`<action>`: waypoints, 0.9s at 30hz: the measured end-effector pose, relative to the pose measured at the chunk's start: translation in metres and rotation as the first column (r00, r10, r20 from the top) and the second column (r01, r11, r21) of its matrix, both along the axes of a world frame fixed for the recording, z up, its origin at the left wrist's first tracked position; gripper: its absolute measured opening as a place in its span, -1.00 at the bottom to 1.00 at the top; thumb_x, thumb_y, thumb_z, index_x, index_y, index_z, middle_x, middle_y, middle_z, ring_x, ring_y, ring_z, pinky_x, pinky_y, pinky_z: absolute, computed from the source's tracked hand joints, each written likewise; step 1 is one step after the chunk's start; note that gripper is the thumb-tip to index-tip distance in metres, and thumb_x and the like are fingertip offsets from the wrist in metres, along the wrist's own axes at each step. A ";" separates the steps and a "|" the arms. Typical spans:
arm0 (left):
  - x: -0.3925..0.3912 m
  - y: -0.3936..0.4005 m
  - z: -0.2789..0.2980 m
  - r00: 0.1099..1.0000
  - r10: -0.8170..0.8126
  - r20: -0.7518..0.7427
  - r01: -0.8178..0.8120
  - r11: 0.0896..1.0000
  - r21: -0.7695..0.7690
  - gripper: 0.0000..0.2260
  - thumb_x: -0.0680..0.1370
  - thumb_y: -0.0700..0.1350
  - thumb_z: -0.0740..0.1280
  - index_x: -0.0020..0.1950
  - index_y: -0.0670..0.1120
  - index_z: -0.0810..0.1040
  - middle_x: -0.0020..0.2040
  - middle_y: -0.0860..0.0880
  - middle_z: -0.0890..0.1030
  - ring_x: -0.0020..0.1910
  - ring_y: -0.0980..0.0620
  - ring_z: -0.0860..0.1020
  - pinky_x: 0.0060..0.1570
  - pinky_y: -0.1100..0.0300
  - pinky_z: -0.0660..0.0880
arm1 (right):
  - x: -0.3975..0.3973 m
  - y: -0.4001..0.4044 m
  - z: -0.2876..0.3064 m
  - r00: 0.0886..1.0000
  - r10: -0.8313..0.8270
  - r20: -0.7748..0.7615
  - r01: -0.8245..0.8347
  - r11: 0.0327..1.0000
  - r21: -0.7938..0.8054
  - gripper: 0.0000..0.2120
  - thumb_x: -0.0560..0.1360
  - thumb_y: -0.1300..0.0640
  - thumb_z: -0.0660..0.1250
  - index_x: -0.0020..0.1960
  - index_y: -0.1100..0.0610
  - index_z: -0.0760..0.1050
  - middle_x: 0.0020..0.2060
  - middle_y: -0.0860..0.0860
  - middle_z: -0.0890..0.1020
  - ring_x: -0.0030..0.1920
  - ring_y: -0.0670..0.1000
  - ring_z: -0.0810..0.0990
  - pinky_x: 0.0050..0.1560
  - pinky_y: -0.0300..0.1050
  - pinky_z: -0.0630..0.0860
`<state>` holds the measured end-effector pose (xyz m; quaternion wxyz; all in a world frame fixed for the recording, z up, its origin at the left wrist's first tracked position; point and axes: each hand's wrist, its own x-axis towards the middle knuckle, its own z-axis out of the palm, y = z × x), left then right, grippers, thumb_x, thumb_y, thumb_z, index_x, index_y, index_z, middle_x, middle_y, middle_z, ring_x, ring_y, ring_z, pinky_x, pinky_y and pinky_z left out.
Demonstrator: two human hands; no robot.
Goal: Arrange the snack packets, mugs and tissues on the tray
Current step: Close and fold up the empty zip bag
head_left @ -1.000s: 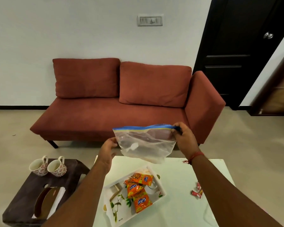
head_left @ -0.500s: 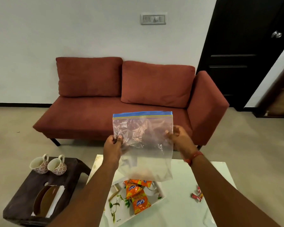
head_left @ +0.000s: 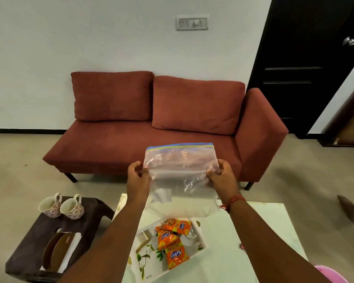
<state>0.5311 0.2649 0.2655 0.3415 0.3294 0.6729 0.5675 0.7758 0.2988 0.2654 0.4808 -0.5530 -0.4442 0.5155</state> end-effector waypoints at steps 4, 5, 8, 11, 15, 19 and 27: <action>-0.009 0.000 -0.001 0.974 -0.225 -0.017 0.225 0.974 -0.005 -0.69 0.57 -0.11 0.39 0.32 0.02 0.50 0.10 -0.03 0.62 0.02 0.02 0.59 -0.06 0.19 0.54 | 0.003 0.006 -0.004 1.000 0.002 -0.010 -0.002 0.999 0.039 -0.41 0.51 0.36 0.36 0.46 0.03 0.29 0.24 0.02 0.58 0.11 0.06 0.63 0.10 0.07 0.62; -0.010 0.000 -0.001 0.965 -0.261 -0.025 0.261 0.965 -0.020 -0.67 0.56 -0.13 0.41 0.32 0.00 0.53 0.14 -0.02 0.62 0.07 0.02 0.59 0.00 0.20 0.54 | 0.004 0.006 -0.004 0.999 0.030 0.015 -0.030 0.998 0.049 -0.37 0.50 0.35 0.37 0.48 0.02 0.28 0.29 0.03 0.55 0.16 0.05 0.61 0.20 0.05 0.58; -0.012 0.000 -0.002 0.956 -0.288 -0.061 0.282 0.955 -0.095 -0.68 0.56 -0.16 0.40 0.31 -0.05 0.53 0.16 -0.01 0.59 0.11 0.02 0.57 0.03 0.23 0.54 | 0.005 0.005 0.001 0.982 0.112 0.149 -0.116 0.993 0.019 -0.39 0.48 0.34 0.41 0.47 0.07 0.33 0.14 0.17 0.59 0.13 0.10 0.60 0.26 -0.10 0.52; -0.016 0.006 -0.005 0.940 -0.245 -0.238 0.214 0.965 -0.150 -0.75 0.57 -0.18 0.37 0.26 -0.07 0.56 0.14 -0.06 0.59 0.11 -0.04 0.58 0.13 0.08 0.56 | 0.007 0.004 0.002 0.924 0.105 0.368 -0.127 0.991 0.036 -0.63 0.48 0.31 0.43 0.24 0.10 0.51 -0.07 0.06 0.59 -0.02 0.05 0.58 0.15 -0.12 0.57; -0.014 0.007 -0.005 0.836 -0.209 -0.507 0.165 0.978 -0.130 -0.85 0.58 -0.26 0.33 0.10 -0.14 0.63 0.00 -0.04 0.54 0.00 -0.07 0.57 0.01 0.06 0.55 | 0.004 0.006 -0.001 0.823 0.038 0.566 -0.099 0.992 0.077 -0.84 0.48 0.28 0.42 -0.03 0.04 0.59 -0.17 -0.03 0.46 -0.18 0.01 0.50 0.05 0.03 0.58; -0.009 0.007 0.006 0.758 -0.192 -0.623 0.196 0.979 -0.063 -0.89 0.57 -0.29 0.31 -0.10 -0.17 0.61 -0.10 0.00 0.48 -0.15 0.01 0.51 -0.20 0.35 0.35 | 0.000 -0.003 0.004 0.545 -0.039 0.837 -0.191 0.967 0.169 -0.74 0.42 -0.06 0.49 0.06 -0.03 0.60 0.14 0.02 0.40 0.16 0.08 0.42 0.19 -0.01 0.48; 0.026 0.017 0.026 0.604 -0.372 -0.705 0.505 0.863 -0.023 -0.93 0.55 -0.23 0.37 0.02 -0.11 0.60 -0.03 0.01 0.51 -0.03 0.02 0.52 0.02 0.07 0.56 | -0.030 -0.009 0.013 0.369 0.011 0.929 -0.387 0.911 0.143 -0.79 0.53 -0.02 0.33 0.15 -0.06 0.57 0.09 -0.07 0.62 0.19 0.04 0.53 0.31 0.11 0.40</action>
